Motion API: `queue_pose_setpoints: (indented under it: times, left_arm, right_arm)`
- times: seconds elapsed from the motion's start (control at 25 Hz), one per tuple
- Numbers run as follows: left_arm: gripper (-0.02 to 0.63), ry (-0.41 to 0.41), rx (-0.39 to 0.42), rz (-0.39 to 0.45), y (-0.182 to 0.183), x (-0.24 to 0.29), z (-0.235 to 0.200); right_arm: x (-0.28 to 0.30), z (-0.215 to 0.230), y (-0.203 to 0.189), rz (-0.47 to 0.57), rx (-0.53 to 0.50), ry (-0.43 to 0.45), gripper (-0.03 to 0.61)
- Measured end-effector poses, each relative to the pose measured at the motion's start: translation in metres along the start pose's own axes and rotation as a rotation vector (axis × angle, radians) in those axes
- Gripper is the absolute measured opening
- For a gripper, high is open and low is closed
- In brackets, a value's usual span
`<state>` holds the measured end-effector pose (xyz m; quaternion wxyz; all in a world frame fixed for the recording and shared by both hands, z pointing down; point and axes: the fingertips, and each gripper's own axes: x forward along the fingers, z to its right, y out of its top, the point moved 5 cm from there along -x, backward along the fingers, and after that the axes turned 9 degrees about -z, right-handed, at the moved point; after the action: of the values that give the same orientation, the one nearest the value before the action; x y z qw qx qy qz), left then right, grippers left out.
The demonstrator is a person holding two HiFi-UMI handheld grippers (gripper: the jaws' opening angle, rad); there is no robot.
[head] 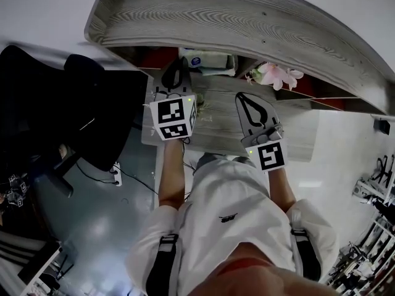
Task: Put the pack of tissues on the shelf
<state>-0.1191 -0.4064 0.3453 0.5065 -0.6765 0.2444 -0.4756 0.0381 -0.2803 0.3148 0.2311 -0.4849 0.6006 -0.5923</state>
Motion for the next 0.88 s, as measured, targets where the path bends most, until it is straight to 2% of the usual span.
queue_pose_setpoints:
  times: [0.52,0.72,0.88]
  left_arm:
    - [0.044,0.001,0.055,-0.02,-0.01,0.01,-0.002]
    - [0.092,0.0,0.055,-0.025,-0.015,-0.001,0.001]
    - [0.095,0.005,0.066,-0.022,-0.017,-0.009,0.005]
  right_arm:
    - [0.004,-0.002,0.002,0.009,0.008,0.004,0.026]
    - [0.003,-0.005,0.002,0.0,0.001,0.012,0.026]
    - [0.003,-0.007,0.003,0.017,0.006,0.02,0.026]
